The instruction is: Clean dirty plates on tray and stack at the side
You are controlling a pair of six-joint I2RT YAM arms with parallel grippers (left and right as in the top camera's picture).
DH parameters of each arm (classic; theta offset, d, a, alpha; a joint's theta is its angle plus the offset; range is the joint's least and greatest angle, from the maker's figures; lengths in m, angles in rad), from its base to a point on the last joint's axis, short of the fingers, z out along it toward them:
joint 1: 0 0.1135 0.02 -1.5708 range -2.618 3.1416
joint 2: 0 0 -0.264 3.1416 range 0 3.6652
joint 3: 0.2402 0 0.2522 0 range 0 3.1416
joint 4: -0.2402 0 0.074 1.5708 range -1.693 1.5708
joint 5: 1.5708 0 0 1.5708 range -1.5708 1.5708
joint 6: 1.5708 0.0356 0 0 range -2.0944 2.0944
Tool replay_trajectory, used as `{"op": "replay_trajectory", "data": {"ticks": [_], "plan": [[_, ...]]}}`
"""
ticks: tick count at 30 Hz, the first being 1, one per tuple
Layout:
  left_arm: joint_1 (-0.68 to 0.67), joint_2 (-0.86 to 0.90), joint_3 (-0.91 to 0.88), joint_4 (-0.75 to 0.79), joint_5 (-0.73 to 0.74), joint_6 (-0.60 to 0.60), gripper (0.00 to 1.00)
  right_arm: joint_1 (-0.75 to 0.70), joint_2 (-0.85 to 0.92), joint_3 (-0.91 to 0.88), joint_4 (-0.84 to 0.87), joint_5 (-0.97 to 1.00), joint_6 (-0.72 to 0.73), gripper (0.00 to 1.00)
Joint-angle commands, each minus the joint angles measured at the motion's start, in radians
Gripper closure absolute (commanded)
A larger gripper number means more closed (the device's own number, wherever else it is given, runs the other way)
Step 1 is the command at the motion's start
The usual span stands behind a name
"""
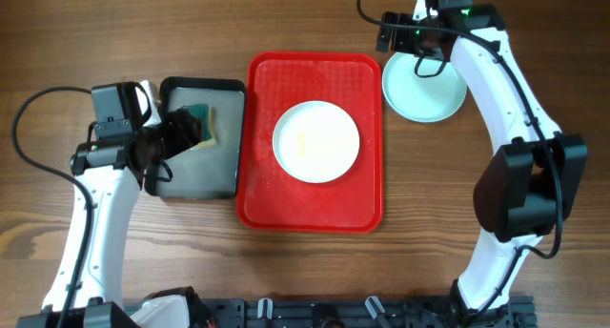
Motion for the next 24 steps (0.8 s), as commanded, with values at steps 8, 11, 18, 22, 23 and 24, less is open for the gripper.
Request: {"op": "replay_trajectory", "data": {"ticks": [8,11,18,22,23,24], "plan": [[-0.112,0.116,0.288,-0.183,-0.080,0.013,0.66,0.003,-0.013,0.006,0.003,0.010,-0.004,0.01],[-0.140,0.145,0.288,-0.150,-0.145,0.022,0.69,0.003,-0.013,0.006,0.003,0.010,-0.004,0.01],[-0.173,0.173,0.287,-0.110,-0.120,0.018,0.57,0.003,-0.013,0.006,0.003,0.010,-0.004,0.01],[-0.174,0.200,0.278,-0.075,-0.147,0.044,0.56,0.003,-0.013,0.006,0.003,0.010,-0.004,0.00],[-0.174,0.219,0.278,-0.077,-0.161,0.044,0.66,0.003,-0.013,0.006,0.003,0.010,-0.004,0.00],[-0.174,0.237,0.278,-0.078,-0.180,0.043,0.71,0.003,-0.013,0.006,0.003,0.009,-0.004,0.00]]}}
